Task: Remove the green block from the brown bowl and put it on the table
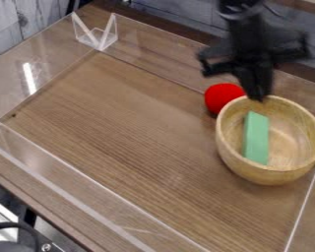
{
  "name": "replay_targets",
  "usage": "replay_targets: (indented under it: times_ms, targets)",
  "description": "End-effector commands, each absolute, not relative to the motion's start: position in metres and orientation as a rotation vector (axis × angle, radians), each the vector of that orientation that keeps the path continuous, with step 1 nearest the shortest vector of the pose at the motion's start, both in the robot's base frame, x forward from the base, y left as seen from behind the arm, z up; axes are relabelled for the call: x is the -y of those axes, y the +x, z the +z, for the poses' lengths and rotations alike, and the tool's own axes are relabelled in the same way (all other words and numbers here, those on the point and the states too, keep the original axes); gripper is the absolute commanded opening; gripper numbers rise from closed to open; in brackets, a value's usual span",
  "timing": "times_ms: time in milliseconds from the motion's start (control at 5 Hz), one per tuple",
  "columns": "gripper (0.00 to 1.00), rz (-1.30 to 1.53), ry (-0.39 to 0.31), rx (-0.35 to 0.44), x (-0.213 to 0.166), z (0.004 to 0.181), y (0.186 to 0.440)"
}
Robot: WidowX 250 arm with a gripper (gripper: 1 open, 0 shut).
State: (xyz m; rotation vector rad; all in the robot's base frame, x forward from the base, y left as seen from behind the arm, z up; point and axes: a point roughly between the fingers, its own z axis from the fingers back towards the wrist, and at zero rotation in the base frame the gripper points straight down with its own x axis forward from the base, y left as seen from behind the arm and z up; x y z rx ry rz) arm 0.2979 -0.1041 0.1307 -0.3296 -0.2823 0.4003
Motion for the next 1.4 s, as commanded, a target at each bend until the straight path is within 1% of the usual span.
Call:
replay_targets:
  times_ms: [0, 200, 400, 600, 1000, 1200]
  targets:
    - [0.0, 0.411, -0.326, 0.298, 0.125, 0.125, 0.301]
    - [0.0, 0.427, -0.312, 0.291, 0.141, 0.113, 0.298]
    - [0.0, 0.456, -0.298, 0.278, 0.138, 0.104, 0.293]
    - [1.0, 0.499, -0.285, 0.271, 0.13, 0.103, 0.29]
    - [1.0, 0.626, -0.254, 0.275, 0.147, 0.112, 0.282]
    - [1.0, 0.654, -0.248, 0.283, 0.146, 0.116, 0.278]
